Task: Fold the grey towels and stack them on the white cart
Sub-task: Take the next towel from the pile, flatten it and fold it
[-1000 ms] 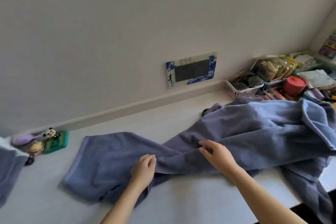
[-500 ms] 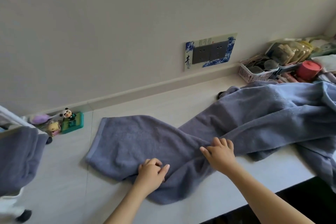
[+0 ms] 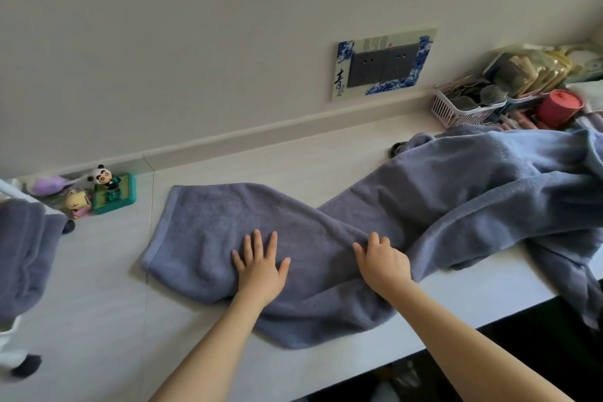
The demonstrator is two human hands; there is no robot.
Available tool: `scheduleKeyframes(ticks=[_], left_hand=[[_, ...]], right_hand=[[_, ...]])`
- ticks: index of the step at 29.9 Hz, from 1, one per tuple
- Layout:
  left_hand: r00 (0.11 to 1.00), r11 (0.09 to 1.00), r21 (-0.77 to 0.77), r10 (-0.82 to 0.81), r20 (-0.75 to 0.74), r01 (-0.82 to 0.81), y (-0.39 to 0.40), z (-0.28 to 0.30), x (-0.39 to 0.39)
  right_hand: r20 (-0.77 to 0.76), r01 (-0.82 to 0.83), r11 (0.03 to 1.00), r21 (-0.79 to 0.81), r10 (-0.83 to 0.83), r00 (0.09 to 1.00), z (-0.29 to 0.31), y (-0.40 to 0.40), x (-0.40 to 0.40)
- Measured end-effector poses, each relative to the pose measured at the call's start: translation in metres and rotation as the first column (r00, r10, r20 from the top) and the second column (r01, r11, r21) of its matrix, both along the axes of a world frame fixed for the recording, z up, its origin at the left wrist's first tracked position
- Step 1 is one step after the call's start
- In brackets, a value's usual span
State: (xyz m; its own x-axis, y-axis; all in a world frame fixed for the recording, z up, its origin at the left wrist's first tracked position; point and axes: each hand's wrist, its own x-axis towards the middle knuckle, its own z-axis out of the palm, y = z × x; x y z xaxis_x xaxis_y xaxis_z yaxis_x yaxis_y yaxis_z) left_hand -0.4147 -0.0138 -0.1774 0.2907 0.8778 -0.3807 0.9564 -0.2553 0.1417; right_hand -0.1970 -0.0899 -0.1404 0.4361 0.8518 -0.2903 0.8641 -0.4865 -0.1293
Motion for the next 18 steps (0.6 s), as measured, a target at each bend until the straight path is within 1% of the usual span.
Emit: scheduleKeyframes(ticks=[2, 4, 5, 7, 8, 9, 11, 12, 13, 14, 16, 18], left_hand=[[0.995, 0.999, 0.040, 0.030, -0.096, -0.026, -0.010, -0.007, -0.008], [0.988, 0.992, 0.096, 0.096, -0.118, -0.085, -0.019, -0.011, -0.018], [0.986, 0.985, 0.146, 0.112, -0.124, -0.093, -0.023, -0.008, -0.020], [0.978, 0.955, 0.261, 0.173, -0.119, -0.138, -0.019, -0.001, -0.023], [0.972, 0.942, 0.289, 0.211, -0.106, -0.173, -0.014, -0.002, -0.026], [0.966, 0.932, 0.297, 0.242, -0.088, -0.206, -0.007, -0.001, -0.028], [0.962, 0.932, 0.259, 0.271, -0.027, -0.255, 0.009, -0.006, -0.033], [0.961, 0.941, 0.208, 0.277, -0.013, -0.269, 0.013, -0.009, -0.036], [0.965, 0.955, 0.148, 0.263, -0.027, -0.256, 0.015, -0.011, -0.037], [0.967, 0.963, 0.101, 0.255, -0.026, -0.251, 0.018, -0.017, -0.040], [0.974, 0.971, 0.082, 0.225, 0.021, -0.226, 0.028, -0.020, -0.043], [0.966, 0.973, 0.055, 0.216, 0.144, -0.226, 0.040, -0.014, -0.046]], right_hand=[[0.024, -0.005, 0.995, -0.103, 0.008, 1.000, -0.001, 0.001, 0.001], [0.057, -0.044, 0.985, -0.166, 0.055, 0.997, -0.002, 0.011, 0.000], [0.075, -0.046, 0.989, -0.141, 0.057, 0.996, 0.001, 0.016, -0.001], [0.092, -0.098, 0.995, -0.028, 0.100, 0.991, 0.001, 0.034, -0.004], [0.081, -0.167, 0.986, 0.023, 0.164, 0.983, -0.003, 0.044, -0.005], [0.038, -0.241, 0.969, 0.056, 0.239, 0.970, -0.007, 0.054, -0.007], [-0.124, -0.347, 0.936, 0.056, 0.351, 0.928, -0.018, 0.070, -0.007], [-0.190, -0.363, 0.932, 0.026, 0.361, 0.913, -0.025, 0.076, -0.005], [-0.219, -0.343, 0.939, 0.002, 0.335, 0.917, -0.028, 0.080, 0.001], [-0.227, -0.318, 0.948, -0.027, 0.305, 0.925, -0.034, 0.089, 0.007], [-0.207, -0.271, 0.960, -0.077, 0.250, 0.946, -0.038, 0.110, 0.018], [-0.191, -0.239, 0.966, -0.095, 0.218, 0.957, -0.034, 0.126, 0.020]])
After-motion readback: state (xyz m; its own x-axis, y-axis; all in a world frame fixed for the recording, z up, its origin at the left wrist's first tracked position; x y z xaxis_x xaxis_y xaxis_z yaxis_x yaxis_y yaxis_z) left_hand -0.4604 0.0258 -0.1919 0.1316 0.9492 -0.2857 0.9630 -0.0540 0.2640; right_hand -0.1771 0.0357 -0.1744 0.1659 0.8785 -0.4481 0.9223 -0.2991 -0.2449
